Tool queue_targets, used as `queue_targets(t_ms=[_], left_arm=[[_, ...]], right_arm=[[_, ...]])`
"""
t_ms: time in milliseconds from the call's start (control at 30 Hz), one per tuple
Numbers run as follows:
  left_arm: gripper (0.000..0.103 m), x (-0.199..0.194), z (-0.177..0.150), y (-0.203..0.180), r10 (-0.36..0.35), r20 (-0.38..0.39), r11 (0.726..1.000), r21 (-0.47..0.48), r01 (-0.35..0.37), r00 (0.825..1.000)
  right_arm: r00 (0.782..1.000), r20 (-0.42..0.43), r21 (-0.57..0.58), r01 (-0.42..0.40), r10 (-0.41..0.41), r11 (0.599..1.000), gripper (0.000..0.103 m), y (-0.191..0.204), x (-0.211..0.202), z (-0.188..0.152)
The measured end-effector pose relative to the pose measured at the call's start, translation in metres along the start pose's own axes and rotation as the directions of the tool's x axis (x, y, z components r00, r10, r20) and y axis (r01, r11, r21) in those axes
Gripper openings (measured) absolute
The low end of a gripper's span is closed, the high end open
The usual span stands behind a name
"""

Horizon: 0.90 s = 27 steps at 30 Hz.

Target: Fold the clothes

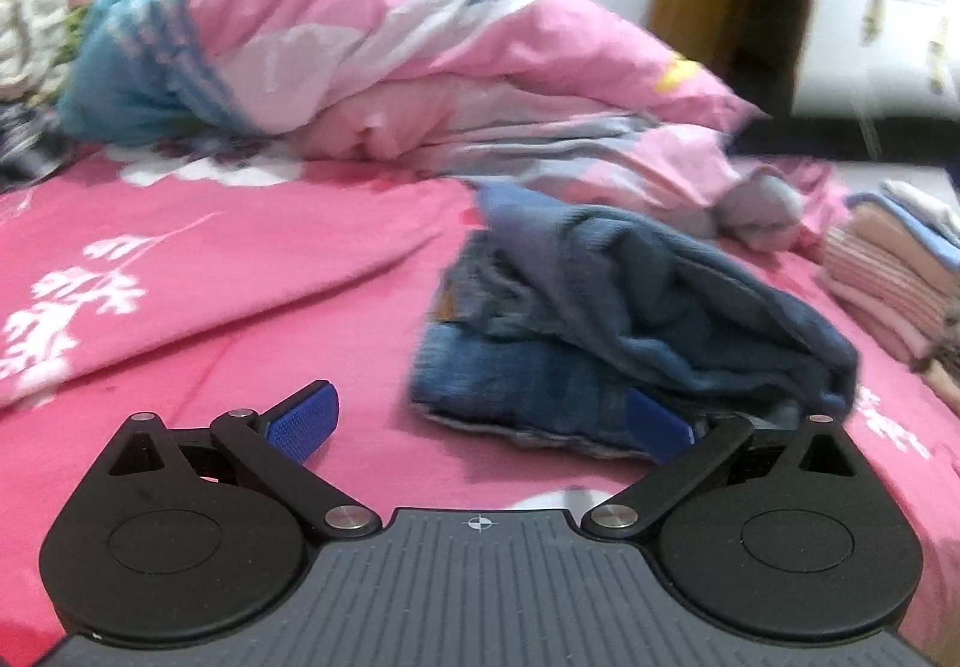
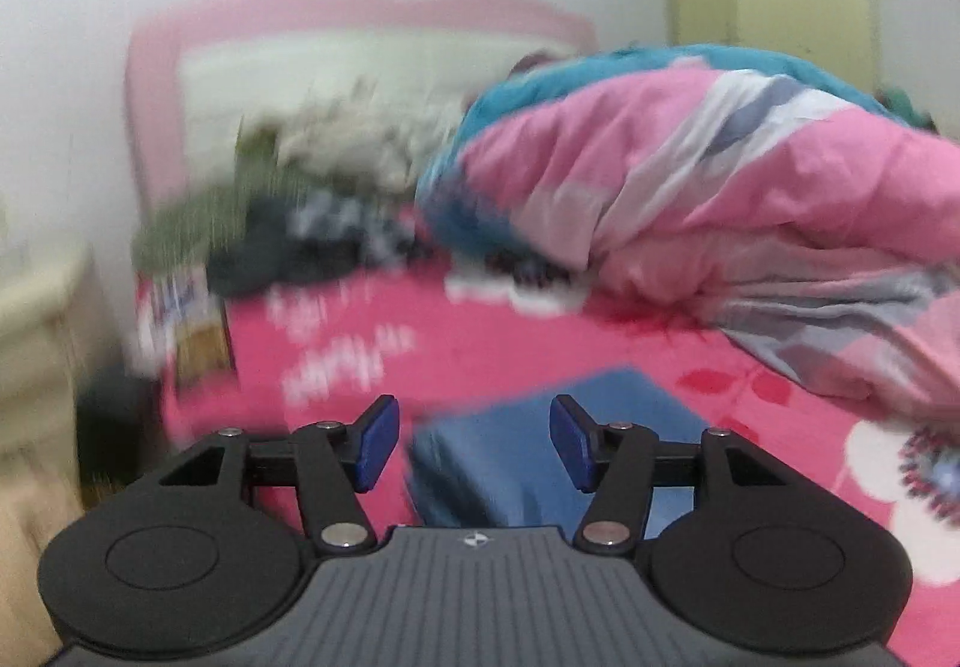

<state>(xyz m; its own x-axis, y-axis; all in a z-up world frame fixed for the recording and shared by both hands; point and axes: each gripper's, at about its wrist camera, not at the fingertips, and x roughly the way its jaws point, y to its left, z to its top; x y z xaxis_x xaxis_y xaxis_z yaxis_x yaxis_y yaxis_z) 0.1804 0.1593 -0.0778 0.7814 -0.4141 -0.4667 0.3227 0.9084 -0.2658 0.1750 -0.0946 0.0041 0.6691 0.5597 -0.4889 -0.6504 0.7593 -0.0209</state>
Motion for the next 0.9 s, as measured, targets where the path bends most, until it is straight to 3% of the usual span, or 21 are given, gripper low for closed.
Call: queue_targets(t_ms=[200, 233, 300, 367, 567, 800, 900], left_arm=[[0.1, -0.007, 0.002, 0.029, 0.068, 0.039, 0.986, -0.157, -0.061, 0.997], [0.1, -0.005, 0.003, 0.031, 0.072, 0.029, 0.983, -0.174, -0.066, 0.997], [0.099, -0.001, 0.003, 0.031, 0.082, 0.012, 0.981, -0.176, -0.079, 0.997], [0.099, 0.001, 0.003, 0.028, 0.098, 0.005, 0.984, -0.154, -0.096, 0.995], [0.099, 0.006, 0.003, 0.023, 0.12, -0.014, 0.986, -0.113, -0.12, 0.993], [0.099, 0.003, 0.003, 0.025, 0.121, -0.01, 0.985, -0.121, -0.121, 0.993], [0.099, -0.004, 0.004, 0.031, 0.136, 0.021, 0.979, -0.155, -0.131, 0.99]], right_arm=[[0.991, -0.064, -0.25, 0.097, -0.116, 0.963, 0.055, 0.029, 0.034, -0.032], [0.988, -0.07, -0.267, 0.112, -0.135, 0.957, 0.049, 0.031, 0.039, -0.035], [0.986, -0.067, -0.255, 0.13, -0.151, 0.958, 0.019, 0.031, 0.043, -0.038], [0.984, -0.036, -0.215, 0.165, -0.177, 0.963, 0.014, 0.027, 0.038, -0.034], [0.986, 0.019, -0.153, 0.168, -0.167, 0.974, 0.013, 0.024, 0.023, -0.009], [0.99, -0.053, -0.171, 0.117, -0.128, 0.978, 0.014, 0.037, 0.065, -0.032], [0.991, -0.044, -0.158, 0.118, -0.127, 0.98, 0.017, 0.038, 0.065, -0.037]])
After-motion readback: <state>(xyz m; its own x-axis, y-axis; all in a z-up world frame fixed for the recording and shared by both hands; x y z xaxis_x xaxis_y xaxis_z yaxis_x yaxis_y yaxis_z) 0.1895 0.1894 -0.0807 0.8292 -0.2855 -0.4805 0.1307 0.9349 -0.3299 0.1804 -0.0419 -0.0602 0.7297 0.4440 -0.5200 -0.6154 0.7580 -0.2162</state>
